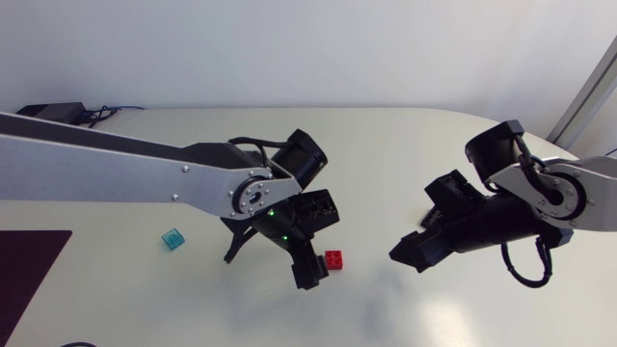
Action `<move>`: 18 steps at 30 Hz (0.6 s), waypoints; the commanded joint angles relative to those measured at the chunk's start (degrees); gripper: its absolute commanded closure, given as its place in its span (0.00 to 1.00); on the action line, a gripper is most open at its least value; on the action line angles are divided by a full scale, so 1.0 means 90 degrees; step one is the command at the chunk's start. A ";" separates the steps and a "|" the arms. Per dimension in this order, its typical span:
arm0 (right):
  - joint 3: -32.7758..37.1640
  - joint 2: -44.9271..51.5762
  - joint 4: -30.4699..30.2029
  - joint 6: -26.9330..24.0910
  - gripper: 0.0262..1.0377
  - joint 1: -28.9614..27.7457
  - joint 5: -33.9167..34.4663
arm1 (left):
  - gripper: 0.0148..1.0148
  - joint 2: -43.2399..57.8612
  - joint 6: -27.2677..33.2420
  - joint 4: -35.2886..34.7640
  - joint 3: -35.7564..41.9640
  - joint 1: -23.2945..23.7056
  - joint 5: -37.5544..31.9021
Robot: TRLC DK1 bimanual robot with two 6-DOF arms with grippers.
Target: Sort duplo bricks by size, large to the right and small to the left
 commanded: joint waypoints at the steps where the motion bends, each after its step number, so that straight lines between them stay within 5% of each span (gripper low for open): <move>1: -0.0179 -0.0095 -0.0095 -0.0295 0.04 -0.0175 -0.0142 | 0.07 0.0404 0.0558 -0.0240 0.0490 -0.0101 0.0045; 10: -0.0374 -0.0154 -0.0154 -0.0646 0.04 -0.0516 -0.0455 | 0.13 0.1732 0.0968 -0.1881 0.2218 -0.0267 0.0045; 18: -0.0452 -0.0300 -0.0252 -0.0880 0.04 -0.0692 -0.0582 | 0.14 0.2171 0.0997 -0.2330 0.2736 -0.0257 0.0045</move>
